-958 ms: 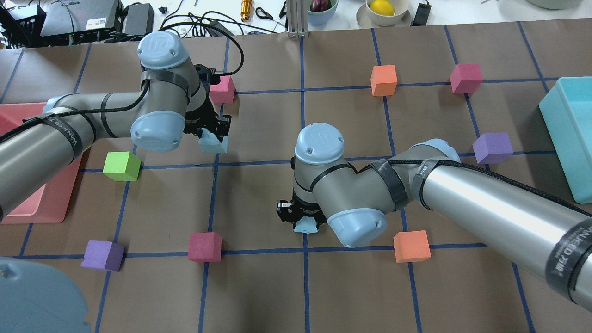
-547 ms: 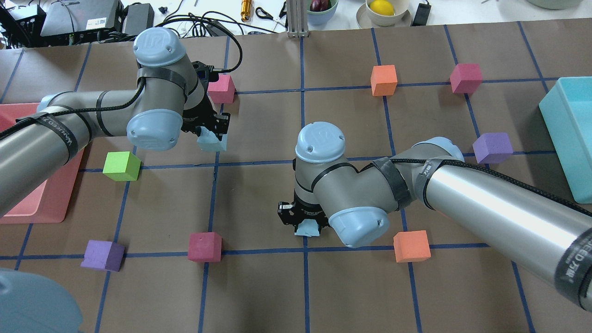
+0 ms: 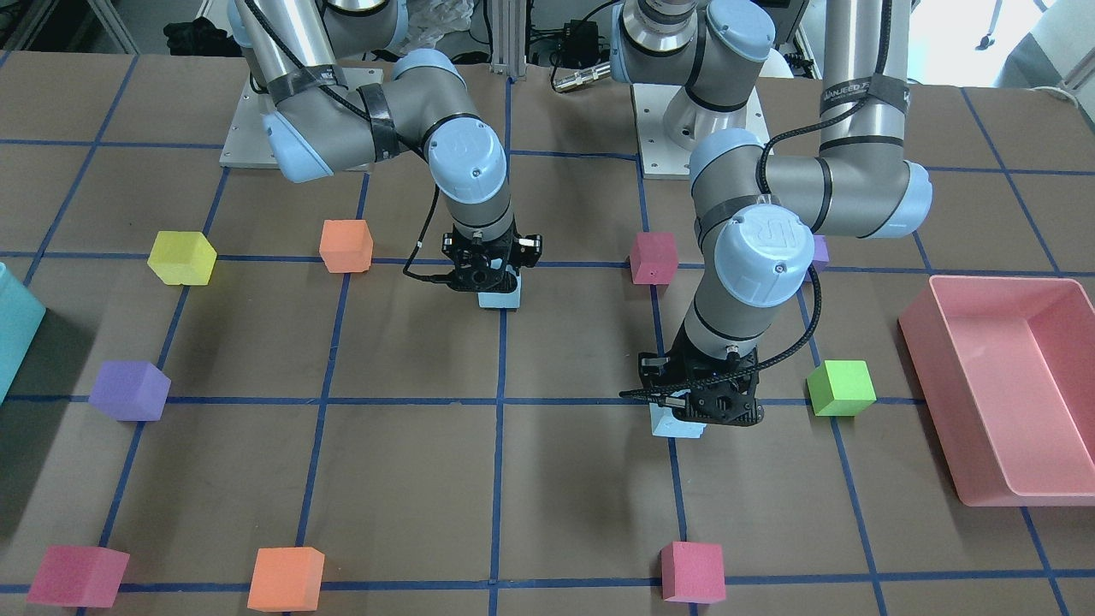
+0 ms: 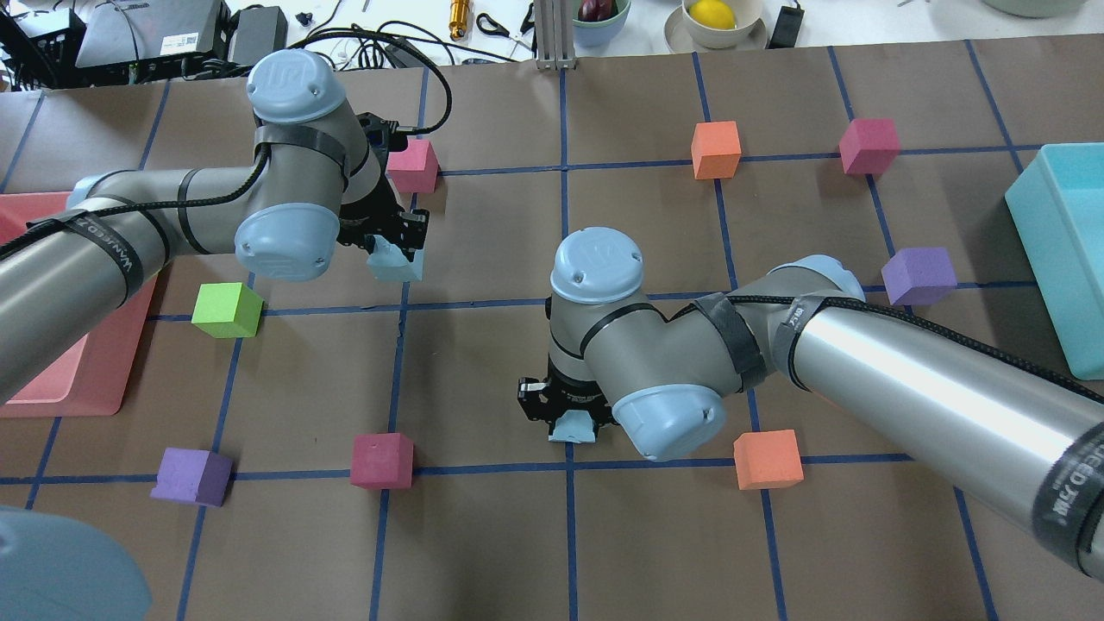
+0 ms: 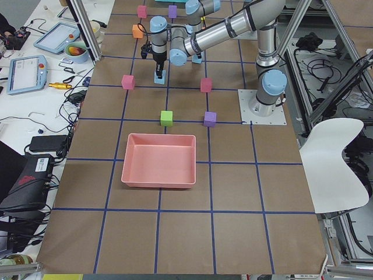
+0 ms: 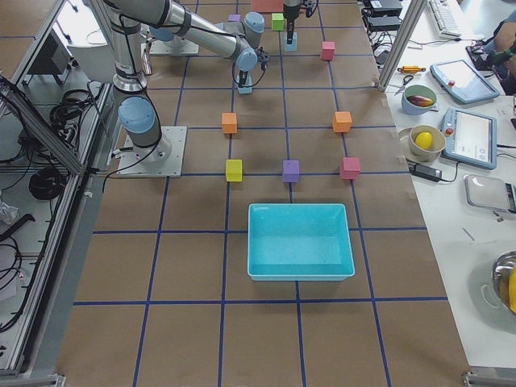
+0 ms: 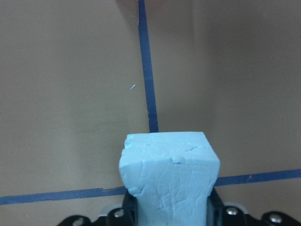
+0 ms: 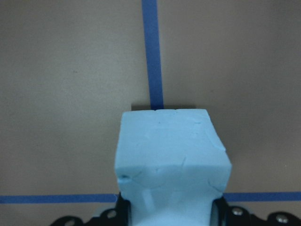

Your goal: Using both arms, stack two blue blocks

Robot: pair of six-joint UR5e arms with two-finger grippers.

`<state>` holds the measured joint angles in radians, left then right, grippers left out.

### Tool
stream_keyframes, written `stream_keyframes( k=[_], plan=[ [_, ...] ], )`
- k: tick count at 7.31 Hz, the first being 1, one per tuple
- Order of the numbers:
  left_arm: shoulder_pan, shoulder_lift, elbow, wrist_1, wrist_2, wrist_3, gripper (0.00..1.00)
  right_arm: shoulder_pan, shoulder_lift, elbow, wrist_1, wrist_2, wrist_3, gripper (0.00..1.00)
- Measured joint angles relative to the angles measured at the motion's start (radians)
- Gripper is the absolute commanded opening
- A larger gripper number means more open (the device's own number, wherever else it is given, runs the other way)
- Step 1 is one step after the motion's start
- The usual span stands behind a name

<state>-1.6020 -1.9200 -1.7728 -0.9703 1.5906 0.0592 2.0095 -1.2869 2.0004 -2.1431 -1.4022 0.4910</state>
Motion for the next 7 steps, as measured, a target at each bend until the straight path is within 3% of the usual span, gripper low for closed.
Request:
stream_keyframes(
  k=[4, 7],
  plan=[
    [-0.002, 0.018, 0.003, -0.014, -0.002, 0.0, 0.0, -0.021, -0.008, -0.027, 0.009, -0.005, 0.005, 1.0],
    [-0.058, 0.059, -0.003, -0.055, -0.003, -0.067, 0.0, -0.134, -0.043, -0.166, 0.115, -0.051, -0.041, 1.0]
  ],
)
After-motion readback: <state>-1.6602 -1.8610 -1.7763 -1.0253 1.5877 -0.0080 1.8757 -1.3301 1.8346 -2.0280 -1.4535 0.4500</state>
